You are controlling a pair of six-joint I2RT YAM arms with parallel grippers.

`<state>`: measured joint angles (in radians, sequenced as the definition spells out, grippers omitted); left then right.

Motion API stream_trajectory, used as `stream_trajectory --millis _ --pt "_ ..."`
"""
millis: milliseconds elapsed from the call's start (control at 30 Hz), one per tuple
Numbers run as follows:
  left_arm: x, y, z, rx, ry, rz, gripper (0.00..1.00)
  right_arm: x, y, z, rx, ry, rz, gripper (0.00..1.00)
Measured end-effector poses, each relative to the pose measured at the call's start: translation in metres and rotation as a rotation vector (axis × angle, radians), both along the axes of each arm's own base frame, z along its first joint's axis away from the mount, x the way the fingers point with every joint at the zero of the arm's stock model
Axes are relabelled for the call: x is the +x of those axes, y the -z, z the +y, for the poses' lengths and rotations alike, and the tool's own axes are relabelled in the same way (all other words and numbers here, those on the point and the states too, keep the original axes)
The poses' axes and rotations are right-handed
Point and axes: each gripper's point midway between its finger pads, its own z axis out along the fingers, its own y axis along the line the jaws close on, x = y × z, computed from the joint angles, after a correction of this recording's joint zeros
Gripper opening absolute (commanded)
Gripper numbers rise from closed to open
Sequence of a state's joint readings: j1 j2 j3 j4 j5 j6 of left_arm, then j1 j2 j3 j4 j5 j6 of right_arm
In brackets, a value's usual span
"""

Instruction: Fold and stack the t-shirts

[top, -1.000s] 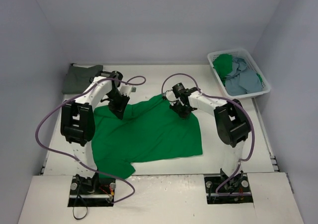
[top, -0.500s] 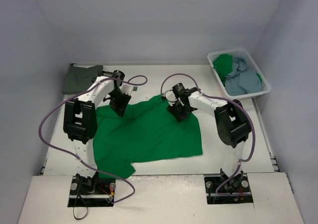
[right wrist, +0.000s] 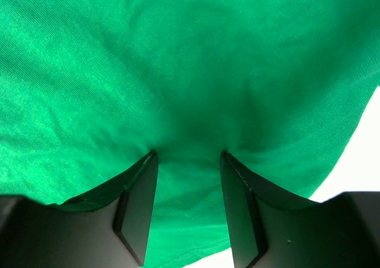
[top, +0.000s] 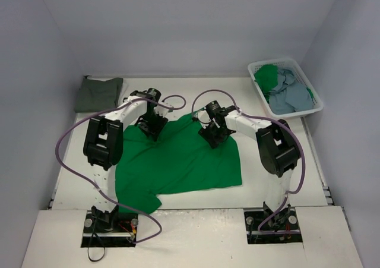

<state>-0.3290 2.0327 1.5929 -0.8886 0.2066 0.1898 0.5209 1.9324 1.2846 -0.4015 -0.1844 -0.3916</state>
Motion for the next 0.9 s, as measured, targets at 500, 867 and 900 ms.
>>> stream_trajectory --millis 500,867,900 --pt "-0.006 -0.011 -0.003 -0.03 0.016 -0.035 0.36 -0.002 0.0 0.002 0.003 -0.007 0.002 0.42" --pt "-0.014 -0.008 -0.012 -0.069 0.041 0.003 0.49 -0.002 0.0 0.003 0.003 -0.009 0.003 0.42" --pt "-0.014 -0.007 -0.012 -0.071 0.041 0.006 0.49 -0.002 0.0 0.003 0.003 -0.009 0.003 0.42"
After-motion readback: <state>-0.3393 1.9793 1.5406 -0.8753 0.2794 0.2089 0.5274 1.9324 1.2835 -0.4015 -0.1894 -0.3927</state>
